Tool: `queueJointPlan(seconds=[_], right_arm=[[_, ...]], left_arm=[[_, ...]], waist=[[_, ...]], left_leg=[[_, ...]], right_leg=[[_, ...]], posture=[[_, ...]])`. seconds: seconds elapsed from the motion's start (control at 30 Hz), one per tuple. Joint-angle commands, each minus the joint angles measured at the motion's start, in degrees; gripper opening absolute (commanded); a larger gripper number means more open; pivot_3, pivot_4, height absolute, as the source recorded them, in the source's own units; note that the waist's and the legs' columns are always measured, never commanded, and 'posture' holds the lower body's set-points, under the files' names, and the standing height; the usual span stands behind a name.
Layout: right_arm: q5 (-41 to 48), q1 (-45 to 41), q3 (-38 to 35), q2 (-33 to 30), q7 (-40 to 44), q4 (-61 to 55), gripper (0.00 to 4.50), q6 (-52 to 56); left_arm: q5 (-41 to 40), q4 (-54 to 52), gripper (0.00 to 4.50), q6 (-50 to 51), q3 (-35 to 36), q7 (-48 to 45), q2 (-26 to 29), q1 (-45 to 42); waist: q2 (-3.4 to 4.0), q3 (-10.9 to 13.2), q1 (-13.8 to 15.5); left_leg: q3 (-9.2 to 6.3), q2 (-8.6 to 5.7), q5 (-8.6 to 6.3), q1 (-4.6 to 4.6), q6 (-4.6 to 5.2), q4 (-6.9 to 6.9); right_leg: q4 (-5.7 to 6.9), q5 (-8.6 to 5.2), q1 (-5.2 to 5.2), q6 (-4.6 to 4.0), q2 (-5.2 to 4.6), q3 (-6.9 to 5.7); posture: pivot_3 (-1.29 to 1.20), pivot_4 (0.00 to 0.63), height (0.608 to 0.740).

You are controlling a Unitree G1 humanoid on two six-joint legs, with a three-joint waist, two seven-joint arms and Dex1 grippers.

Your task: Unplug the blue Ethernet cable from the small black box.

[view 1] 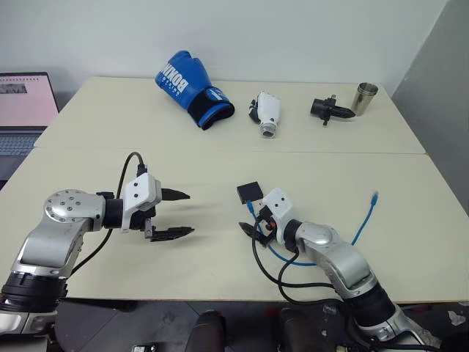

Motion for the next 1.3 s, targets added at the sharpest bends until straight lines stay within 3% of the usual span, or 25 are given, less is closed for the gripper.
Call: queueJointPlan(seconds=[0.03,0.4,0.57,0.73,0.93,1.3], right_arm=[[-0.23,-0.88,-2.12,1.12,-1.45,0.71,3.86,3.12],[-3.69,-2.35,0.03,-0.99,0.97,1.91,1.07,1.04],[-5.61,-4.36,0.95,-5.09,5.01,1.45,0.06,-5.20],[-9.23,-7.29,1.23,-13.04,12.10,-0.02,0.06,-21.89],[-14.12,-11.77,1.80,-20.62,18.80,4.54,0.06,-44.09],[-16.60,-14.01,1.99,-20.03,25.18,4.29,0.05,-49.85]], left_arm=[[0.22,-0.44,4.50,-0.71,0.40,-0.02,0.25,-1.29],[0.16,-0.89,4.50,7.15,0.87,5.21,-0.84,-2.85],[-5.76,-0.53,4.50,15.91,3.56,5.58,-1.83,-3.38],[-19.21,0.86,4.50,34.81,7.46,5.72,-4.07,-6.75],[-26.22,3.19,4.50,45.83,7.55,6.47,-6.81,-10.95],[-29.96,3.85,4.50,49.91,7.81,12.61,-14.07,-14.35]], waist=[[0.00,0.00,0.00],[-0.01,-0.01,-0.04],[-0.01,-0.01,-0.02],[0.00,0.00,-0.01],[-0.01,0.00,-0.10],[-0.01,0.00,-0.01]], left_leg=[[0.00,0.00,0.00,0.00,0.00,0.00],[0.00,-0.01,0.00,0.02,0.00,0.01],[-0.01,-0.02,0.00,0.01,0.00,0.01],[-0.05,-0.04,0.00,-0.05,0.00,0.07],[-0.08,-0.02,0.00,-0.03,0.00,0.11],[-0.07,-0.02,0.01,-0.03,-0.01,0.21]], right_leg=[[0.01,0.00,0.00,0.00,0.00,0.00],[0.01,0.00,0.02,0.00,0.01,0.00],[0.01,0.00,0.01,0.00,0.01,-0.01],[0.01,0.00,0.00,0.01,0.00,-0.07],[0.01,0.00,0.03,0.02,0.02,-0.09],[0.04,0.01,0.07,0.00,-0.02,-0.04]], posture=[[0.00,0.150,0.740],[0.00,0.150,0.740],[0.00,0.150,0.740],[0.00,0.150,0.740],[0.00,0.150,0.740],[0.00,0.150,0.740]])
